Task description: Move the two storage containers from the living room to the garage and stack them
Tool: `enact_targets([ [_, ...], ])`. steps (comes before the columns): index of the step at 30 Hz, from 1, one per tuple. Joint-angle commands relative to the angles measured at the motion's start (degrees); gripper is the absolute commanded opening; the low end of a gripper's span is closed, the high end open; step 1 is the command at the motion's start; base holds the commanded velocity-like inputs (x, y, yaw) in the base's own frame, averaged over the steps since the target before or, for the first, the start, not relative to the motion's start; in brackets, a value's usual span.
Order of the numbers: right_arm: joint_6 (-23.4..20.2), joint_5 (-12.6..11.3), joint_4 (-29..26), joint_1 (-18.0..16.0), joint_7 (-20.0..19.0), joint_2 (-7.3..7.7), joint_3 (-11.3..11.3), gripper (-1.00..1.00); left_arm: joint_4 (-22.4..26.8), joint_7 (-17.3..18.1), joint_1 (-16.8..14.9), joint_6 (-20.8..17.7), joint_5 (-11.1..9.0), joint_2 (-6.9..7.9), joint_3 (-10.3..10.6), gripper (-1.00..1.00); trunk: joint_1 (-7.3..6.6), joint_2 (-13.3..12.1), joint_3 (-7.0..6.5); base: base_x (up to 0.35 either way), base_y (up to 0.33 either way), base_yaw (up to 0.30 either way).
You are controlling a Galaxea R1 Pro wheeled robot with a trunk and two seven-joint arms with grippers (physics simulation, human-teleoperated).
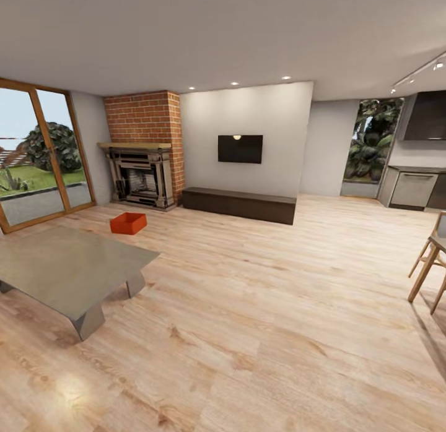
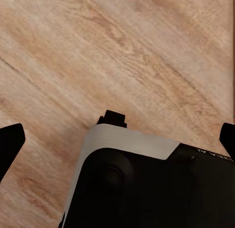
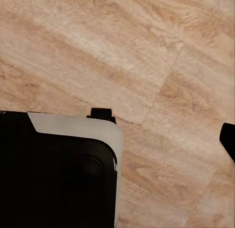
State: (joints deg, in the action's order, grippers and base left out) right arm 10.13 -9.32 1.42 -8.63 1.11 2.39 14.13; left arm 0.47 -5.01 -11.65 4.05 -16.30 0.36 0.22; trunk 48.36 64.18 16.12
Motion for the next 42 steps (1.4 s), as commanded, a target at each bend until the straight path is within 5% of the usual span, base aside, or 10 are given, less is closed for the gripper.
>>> enact_targets([
  [1,0.32,-0.54,0.14,-0.07,0.04,-0.02,0.52,1.00,-0.03,-0.09,-0.04,0.17,-0.22,-0.01,0.05,1.00,0.04,0.04,0.07,0.325,0.000,0.000],
  [42,0.59,-0.44,0.16,-0.07,0.08,-0.02,0.64,1.00,-0.03,-0.09,-0.04,-0.24,-0.13,0.08,0.05,1.00,0.04,0.04,0.07,0.317,-0.040,0.000],
])
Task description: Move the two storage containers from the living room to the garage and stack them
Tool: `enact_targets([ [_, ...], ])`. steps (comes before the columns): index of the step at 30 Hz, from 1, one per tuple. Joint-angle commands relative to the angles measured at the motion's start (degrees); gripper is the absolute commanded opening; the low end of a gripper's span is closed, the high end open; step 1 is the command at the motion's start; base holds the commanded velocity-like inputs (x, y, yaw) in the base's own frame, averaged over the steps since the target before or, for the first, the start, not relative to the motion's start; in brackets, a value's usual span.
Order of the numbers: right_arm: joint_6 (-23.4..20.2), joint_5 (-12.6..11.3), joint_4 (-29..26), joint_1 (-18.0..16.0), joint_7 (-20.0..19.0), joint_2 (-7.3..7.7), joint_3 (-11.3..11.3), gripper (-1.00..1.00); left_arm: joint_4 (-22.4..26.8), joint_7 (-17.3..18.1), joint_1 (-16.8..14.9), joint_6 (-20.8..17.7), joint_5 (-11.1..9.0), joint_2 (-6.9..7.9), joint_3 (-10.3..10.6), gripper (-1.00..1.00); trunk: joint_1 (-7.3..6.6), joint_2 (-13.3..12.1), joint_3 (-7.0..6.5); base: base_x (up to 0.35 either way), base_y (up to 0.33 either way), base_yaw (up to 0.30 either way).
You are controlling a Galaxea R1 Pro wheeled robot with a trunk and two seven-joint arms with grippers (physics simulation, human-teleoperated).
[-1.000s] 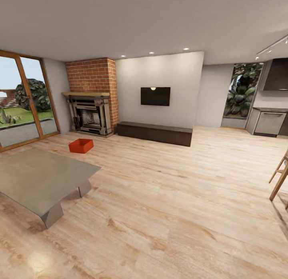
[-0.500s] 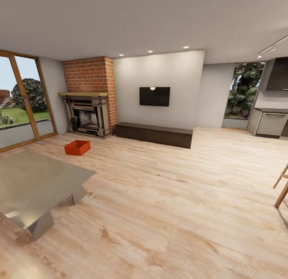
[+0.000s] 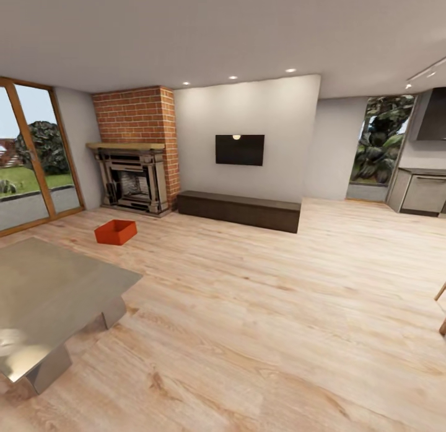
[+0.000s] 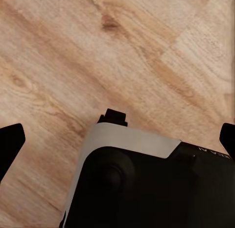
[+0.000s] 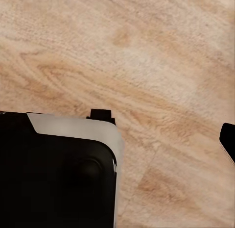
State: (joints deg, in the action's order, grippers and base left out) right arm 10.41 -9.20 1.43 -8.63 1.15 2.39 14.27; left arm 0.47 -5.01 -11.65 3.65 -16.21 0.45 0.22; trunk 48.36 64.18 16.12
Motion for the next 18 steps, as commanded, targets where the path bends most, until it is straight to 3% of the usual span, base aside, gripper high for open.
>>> enact_targets([
  [1,0.31,-0.55,0.15,-0.07,0.04,-0.02,0.49,1.00,-0.03,-0.09,-0.04,0.15,-0.22,-0.01,0.05,1.00,0.04,0.04,0.07,0.322,0.000,0.000],
  [18,0.15,-0.34,0.15,-0.07,-0.68,-0.23,0.65,1.00,-0.03,-0.09,-0.04,0.26,-0.22,-0.01,0.05,1.00,0.04,0.04,0.07,0.322,0.000,0.000],
])
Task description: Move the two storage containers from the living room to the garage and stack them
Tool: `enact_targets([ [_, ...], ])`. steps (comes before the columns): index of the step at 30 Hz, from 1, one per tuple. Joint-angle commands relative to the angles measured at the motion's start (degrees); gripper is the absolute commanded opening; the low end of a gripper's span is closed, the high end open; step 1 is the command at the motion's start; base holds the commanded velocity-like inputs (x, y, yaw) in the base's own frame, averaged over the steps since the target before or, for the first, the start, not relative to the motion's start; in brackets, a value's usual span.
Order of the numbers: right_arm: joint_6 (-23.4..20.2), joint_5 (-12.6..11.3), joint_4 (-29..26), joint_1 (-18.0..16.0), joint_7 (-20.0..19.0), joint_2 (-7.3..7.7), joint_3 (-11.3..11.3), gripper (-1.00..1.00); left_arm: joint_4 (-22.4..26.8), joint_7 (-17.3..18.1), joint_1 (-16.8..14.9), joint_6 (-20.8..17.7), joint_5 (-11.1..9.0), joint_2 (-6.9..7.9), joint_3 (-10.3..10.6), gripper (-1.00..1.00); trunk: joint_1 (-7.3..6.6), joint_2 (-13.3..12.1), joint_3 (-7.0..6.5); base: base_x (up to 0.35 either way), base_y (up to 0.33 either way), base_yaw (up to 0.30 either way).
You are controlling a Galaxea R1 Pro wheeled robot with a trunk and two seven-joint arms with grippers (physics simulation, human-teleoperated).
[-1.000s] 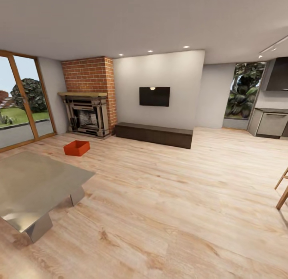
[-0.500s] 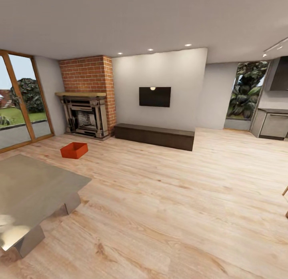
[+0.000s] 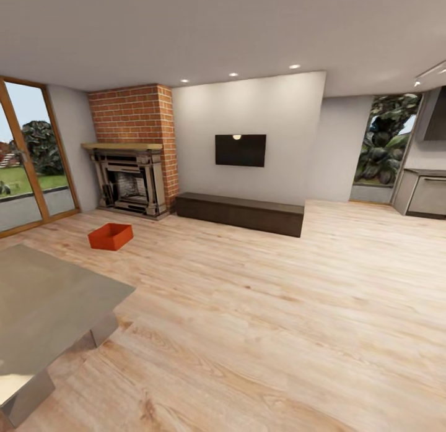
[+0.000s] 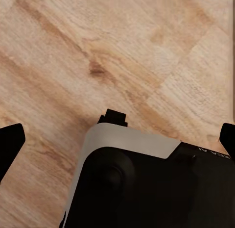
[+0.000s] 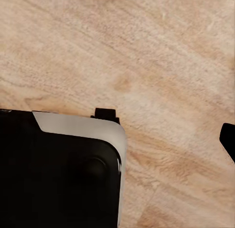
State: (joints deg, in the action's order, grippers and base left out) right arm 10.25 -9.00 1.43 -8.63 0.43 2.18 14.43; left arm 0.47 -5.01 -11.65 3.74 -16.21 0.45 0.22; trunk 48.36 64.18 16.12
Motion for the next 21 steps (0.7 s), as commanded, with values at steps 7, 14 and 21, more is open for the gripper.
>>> enact_targets([
  [7,0.31,-0.63,0.15,-0.07,0.01,-0.04,0.29,1.00,-0.03,-0.09,-0.04,0.21,-0.14,-0.09,0.05,1.00,0.04,0.04,0.07,0.322,0.000,0.000],
  [14,0.36,-0.75,0.15,-0.07,0.01,0.01,0.25,1.00,-0.03,-0.09,-0.04,0.15,-0.14,-0.09,0.05,1.00,0.04,0.04,0.07,0.322,0.000,0.000],
  [21,0.38,-0.83,0.15,-0.07,0.11,0.02,0.18,1.00,-0.03,-0.09,-0.04,0.13,-0.14,-0.09,0.05,1.00,0.04,0.04,0.07,0.322,0.000,0.000],
])
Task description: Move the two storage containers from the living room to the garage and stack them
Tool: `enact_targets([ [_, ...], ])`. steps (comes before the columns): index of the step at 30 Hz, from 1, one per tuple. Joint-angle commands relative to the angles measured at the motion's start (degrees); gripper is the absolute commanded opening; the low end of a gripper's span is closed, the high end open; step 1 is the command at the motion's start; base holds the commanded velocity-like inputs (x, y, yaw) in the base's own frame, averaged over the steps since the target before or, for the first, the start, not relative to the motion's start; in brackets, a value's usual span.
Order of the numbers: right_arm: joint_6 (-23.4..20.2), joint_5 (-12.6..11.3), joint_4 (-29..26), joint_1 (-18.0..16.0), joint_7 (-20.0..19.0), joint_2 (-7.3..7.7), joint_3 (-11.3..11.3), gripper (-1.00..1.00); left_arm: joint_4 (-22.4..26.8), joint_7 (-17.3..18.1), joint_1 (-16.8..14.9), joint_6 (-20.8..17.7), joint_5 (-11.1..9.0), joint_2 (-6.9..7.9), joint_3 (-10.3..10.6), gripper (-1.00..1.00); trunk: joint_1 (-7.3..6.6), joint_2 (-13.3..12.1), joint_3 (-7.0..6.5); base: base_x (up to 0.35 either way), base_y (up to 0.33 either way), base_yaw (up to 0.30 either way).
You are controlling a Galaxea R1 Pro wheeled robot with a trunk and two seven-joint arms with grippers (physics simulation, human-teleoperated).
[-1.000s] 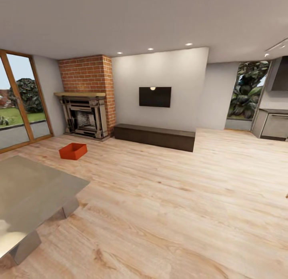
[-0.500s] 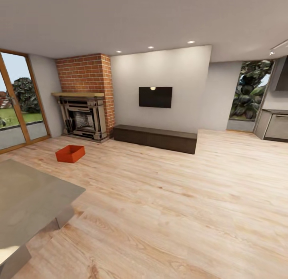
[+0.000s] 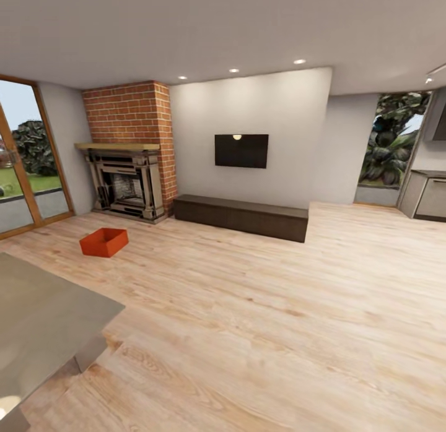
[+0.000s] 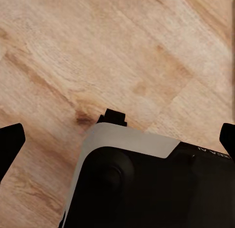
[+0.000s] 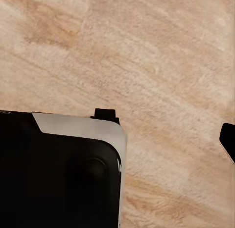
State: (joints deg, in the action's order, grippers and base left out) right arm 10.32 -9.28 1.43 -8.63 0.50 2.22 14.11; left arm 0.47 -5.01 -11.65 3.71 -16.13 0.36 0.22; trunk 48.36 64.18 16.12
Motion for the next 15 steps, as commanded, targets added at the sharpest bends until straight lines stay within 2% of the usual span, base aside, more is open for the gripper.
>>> enact_targets([
  [1,0.31,-0.55,0.15,-0.07,0.08,0.01,0.49,1.00,-0.03,-0.09,-0.04,0.16,-0.22,-0.01,0.05,1.00,0.04,0.04,0.07,0.322,0.000,0.000],
  [12,0.31,-1.07,0.15,-0.07,1.56,0.26,-0.10,1.00,-0.03,-0.09,-0.04,0.11,-0.24,-0.01,0.05,1.00,0.04,0.04,0.07,0.322,0.000,0.000],
  [15,0.35,-1.09,0.15,-0.07,3.81,0.25,-0.13,1.00,-0.03,-0.09,-0.04,0.11,-0.22,-0.01,0.05,1.00,0.04,0.04,0.07,0.322,0.000,0.000],
])
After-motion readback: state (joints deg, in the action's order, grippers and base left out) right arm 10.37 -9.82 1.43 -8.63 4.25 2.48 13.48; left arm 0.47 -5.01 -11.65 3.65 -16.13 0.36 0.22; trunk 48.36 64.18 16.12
